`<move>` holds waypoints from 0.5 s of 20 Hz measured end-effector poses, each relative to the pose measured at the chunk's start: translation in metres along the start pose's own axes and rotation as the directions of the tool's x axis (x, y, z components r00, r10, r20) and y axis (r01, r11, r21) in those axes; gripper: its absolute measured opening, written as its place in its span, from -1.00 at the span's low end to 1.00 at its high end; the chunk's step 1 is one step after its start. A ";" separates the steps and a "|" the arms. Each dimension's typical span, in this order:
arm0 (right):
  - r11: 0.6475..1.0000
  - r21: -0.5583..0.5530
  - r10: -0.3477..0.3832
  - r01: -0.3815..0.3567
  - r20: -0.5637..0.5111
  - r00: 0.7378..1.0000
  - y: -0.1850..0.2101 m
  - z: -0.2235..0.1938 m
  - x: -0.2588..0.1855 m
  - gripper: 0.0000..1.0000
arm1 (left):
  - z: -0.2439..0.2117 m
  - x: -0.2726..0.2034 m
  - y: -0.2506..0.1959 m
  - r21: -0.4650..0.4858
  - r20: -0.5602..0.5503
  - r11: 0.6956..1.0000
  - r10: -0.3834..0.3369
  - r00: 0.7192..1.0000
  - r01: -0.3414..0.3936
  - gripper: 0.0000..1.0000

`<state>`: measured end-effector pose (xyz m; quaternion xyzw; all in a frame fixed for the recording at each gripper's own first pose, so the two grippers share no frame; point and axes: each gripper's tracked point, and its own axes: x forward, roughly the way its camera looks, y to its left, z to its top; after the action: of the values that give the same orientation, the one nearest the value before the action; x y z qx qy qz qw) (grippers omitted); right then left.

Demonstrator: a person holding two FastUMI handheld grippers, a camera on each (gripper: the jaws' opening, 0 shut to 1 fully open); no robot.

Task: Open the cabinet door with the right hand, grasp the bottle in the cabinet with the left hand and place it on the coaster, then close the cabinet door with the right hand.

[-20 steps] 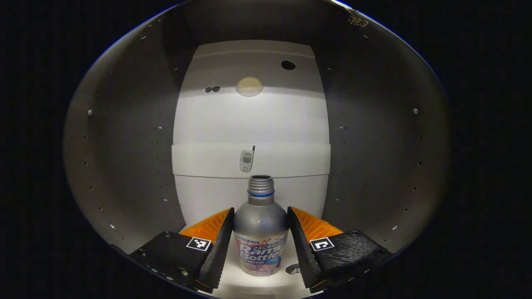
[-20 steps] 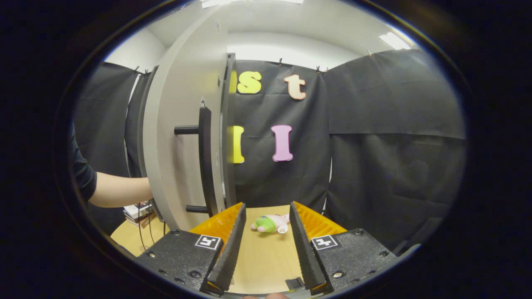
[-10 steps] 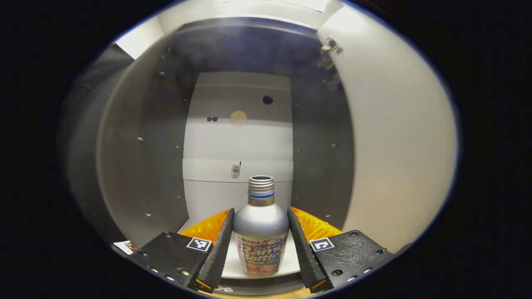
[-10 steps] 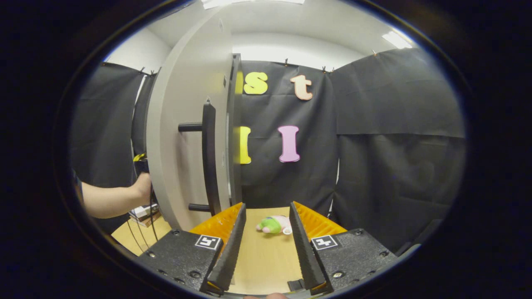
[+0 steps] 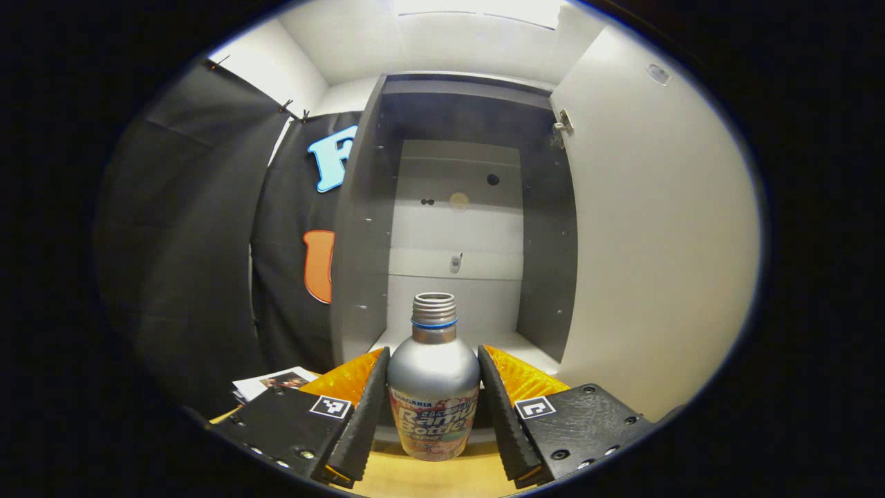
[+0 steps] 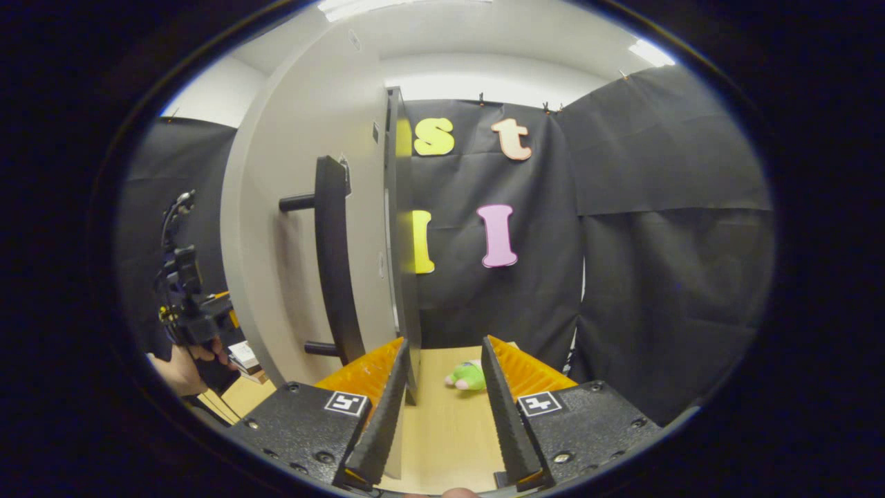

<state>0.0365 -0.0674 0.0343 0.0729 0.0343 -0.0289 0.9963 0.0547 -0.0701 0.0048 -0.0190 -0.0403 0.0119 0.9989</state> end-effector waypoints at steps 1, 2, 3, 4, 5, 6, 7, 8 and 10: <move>1.000 0.002 -0.004 0.004 -0.008 1.000 -0.001 -0.002 0.002 0.32 | -0.012 -0.009 0.008 0.016 -0.007 1.000 0.009 1.000 -0.009 0.42; 1.000 0.002 -0.010 0.010 -0.011 1.000 -0.002 -0.002 0.004 0.31 | -0.024 -0.019 0.017 0.034 -0.016 0.999 0.019 1.000 -0.019 0.42; 1.000 0.001 -0.018 0.018 -0.016 1.000 -0.003 -0.002 0.005 0.31 | -0.041 -0.028 0.025 0.043 -0.026 0.999 0.026 0.999 -0.024 0.42; 1.000 -0.001 -0.028 0.028 -0.020 0.999 -0.004 -0.001 0.007 0.31 | -0.059 -0.036 0.030 0.044 -0.037 0.999 0.025 0.999 -0.023 0.42; 0.999 -0.002 -0.040 0.040 -0.027 0.999 -0.005 -0.002 0.007 0.31 | -0.076 -0.045 0.037 0.039 -0.052 0.999 0.026 0.998 -0.024 0.41; 0.999 -0.004 -0.051 0.051 -0.042 0.998 -0.007 -0.006 0.007 0.31 | -0.095 -0.054 0.043 0.029 -0.069 0.999 0.024 0.997 -0.023 0.41; 0.998 -0.004 -0.060 0.060 -0.058 0.997 -0.006 -0.009 0.007 0.31 | -0.110 -0.062 0.052 0.020 -0.078 0.999 0.034 0.996 -0.032 0.41; 0.997 -0.009 -0.073 0.072 -0.067 0.995 -0.006 -0.011 0.007 0.31 | -0.123 -0.070 0.064 0.012 -0.078 0.999 0.050 0.996 -0.049 0.43; 0.994 -0.037 -0.110 0.107 -0.097 0.989 -0.010 -0.020 0.006 0.31 | -0.148 -0.082 0.086 -0.004 -0.075 0.997 0.083 0.994 -0.083 0.42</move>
<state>0.0405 -0.0743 0.0125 0.0563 0.0880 -0.0787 0.9914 -0.0173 0.0085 -0.1523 -0.0245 -0.0020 0.0526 0.9983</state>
